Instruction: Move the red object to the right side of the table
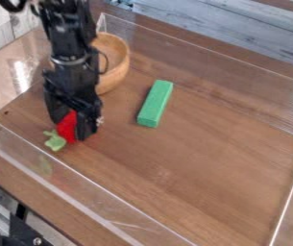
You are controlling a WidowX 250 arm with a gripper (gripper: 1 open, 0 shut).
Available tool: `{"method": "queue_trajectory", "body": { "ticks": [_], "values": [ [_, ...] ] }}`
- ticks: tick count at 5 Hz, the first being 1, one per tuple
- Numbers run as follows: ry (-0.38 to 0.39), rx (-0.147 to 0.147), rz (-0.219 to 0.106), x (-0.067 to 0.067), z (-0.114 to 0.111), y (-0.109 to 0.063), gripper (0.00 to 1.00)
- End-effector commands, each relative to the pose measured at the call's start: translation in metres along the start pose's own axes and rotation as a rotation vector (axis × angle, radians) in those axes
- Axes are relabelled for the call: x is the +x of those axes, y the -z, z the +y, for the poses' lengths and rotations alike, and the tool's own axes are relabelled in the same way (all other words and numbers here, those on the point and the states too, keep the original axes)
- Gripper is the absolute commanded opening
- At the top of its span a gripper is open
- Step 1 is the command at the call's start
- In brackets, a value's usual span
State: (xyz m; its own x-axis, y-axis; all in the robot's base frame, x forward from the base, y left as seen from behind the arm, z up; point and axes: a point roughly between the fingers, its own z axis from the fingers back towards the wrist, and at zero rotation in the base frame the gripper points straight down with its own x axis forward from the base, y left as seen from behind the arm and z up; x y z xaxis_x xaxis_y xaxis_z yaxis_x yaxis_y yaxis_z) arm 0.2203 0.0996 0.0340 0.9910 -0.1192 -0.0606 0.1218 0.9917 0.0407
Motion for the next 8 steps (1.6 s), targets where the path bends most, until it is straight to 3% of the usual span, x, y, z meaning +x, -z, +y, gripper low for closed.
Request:
{"method": "queue_trajectory", "body": {
  "ticks": [1, 2, 4, 5, 6, 7, 8],
  "values": [
    [-0.019, 0.009, -0.021, 0.005, 0.009, 0.000, 1.00],
    [-0.036, -0.004, -0.014, 0.003, 0.016, 0.002, 0.00],
    [-0.008, -0.042, -0.004, -0.001, 0.019, 0.010, 0.00],
    [-0.074, -0.071, -0.003, -0.004, 0.022, 0.012, 0.00],
    [-0.142, -0.095, 0.000, -0.006, 0.023, 0.013, 1.00],
    [-0.172, -0.104, 0.011, -0.009, 0.022, 0.009, 0.00],
    [-0.196, -0.111, 0.018, -0.011, 0.020, 0.006, 0.00]
  ]
}}
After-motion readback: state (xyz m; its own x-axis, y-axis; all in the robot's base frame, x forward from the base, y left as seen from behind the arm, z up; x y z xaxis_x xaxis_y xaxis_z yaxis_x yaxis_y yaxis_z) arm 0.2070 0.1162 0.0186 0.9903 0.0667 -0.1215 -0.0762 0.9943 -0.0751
